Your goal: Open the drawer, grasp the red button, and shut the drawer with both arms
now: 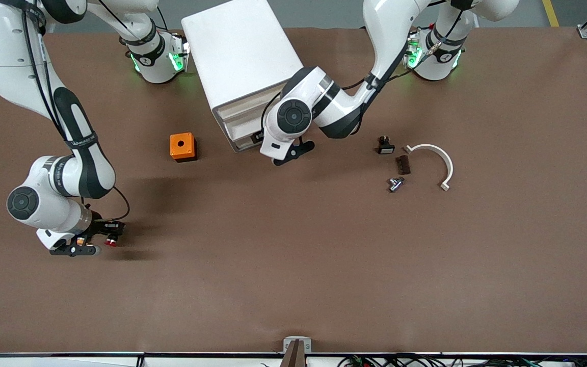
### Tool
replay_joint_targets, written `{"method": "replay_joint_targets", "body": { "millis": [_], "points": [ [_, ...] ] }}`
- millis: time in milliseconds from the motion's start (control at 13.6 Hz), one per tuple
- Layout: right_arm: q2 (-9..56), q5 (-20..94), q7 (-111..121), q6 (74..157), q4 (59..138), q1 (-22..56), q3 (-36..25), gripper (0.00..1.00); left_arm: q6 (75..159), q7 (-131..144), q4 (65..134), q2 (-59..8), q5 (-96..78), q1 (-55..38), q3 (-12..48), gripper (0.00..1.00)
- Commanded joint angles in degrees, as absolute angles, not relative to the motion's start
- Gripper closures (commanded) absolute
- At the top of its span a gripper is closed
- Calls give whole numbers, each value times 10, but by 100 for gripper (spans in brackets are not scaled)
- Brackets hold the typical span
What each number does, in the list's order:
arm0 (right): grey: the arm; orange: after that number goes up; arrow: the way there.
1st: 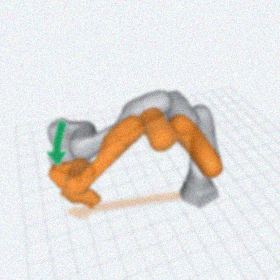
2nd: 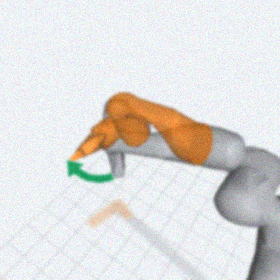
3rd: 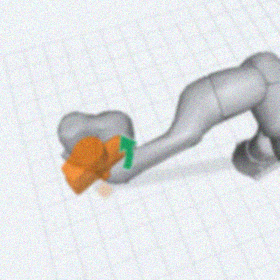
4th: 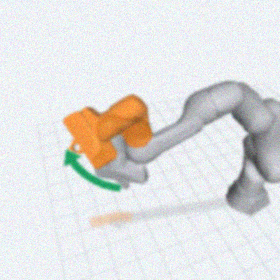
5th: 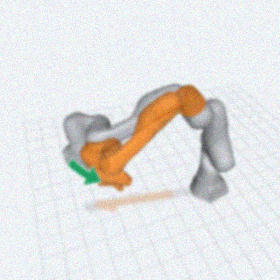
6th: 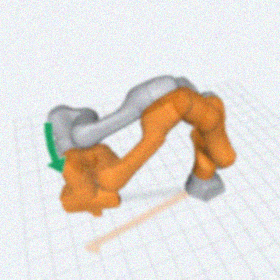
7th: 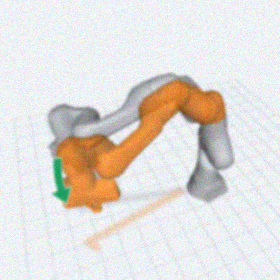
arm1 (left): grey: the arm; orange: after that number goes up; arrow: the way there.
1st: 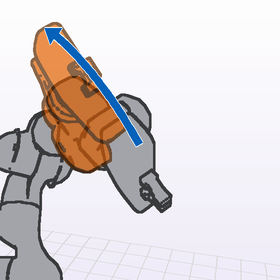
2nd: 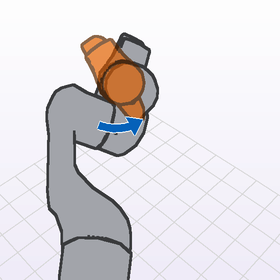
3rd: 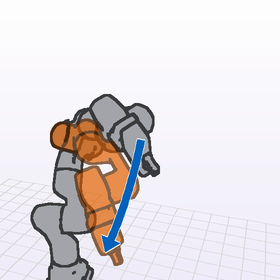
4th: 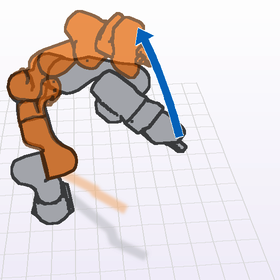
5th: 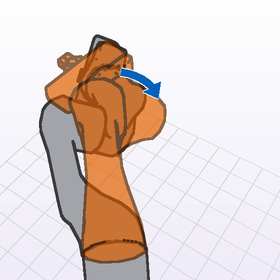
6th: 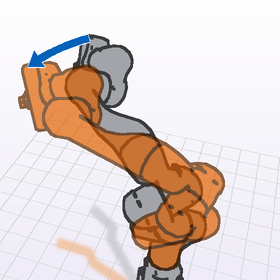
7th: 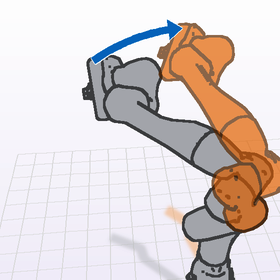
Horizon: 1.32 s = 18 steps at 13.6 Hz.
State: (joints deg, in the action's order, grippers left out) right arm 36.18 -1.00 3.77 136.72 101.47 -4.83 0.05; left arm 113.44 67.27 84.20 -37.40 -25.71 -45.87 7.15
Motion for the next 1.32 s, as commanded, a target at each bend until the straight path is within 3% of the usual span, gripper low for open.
{"method": "replay_joint_targets", "body": {
  "millis": [0,147,220,807,1247],
  "points": [
    [368,-11,37,1366,1001,-50,6,38,1136,680,847,-377,-286,-468,71,0],
    [368,-11,39,1362,987,-52,6,6,1136,680,853,-377,-302,-474,71,0],
    [367,-11,38,1361,984,-53,5,0,1136,679,854,-377,-305,-475,71,0],
    [287,-16,45,1301,973,-47,7,0,1136,676,860,-379,-321,-474,77,0],
    [196,-17,47,1195,972,-40,11,0,1137,666,858,-352,-309,-442,71,0]
  ]
}}
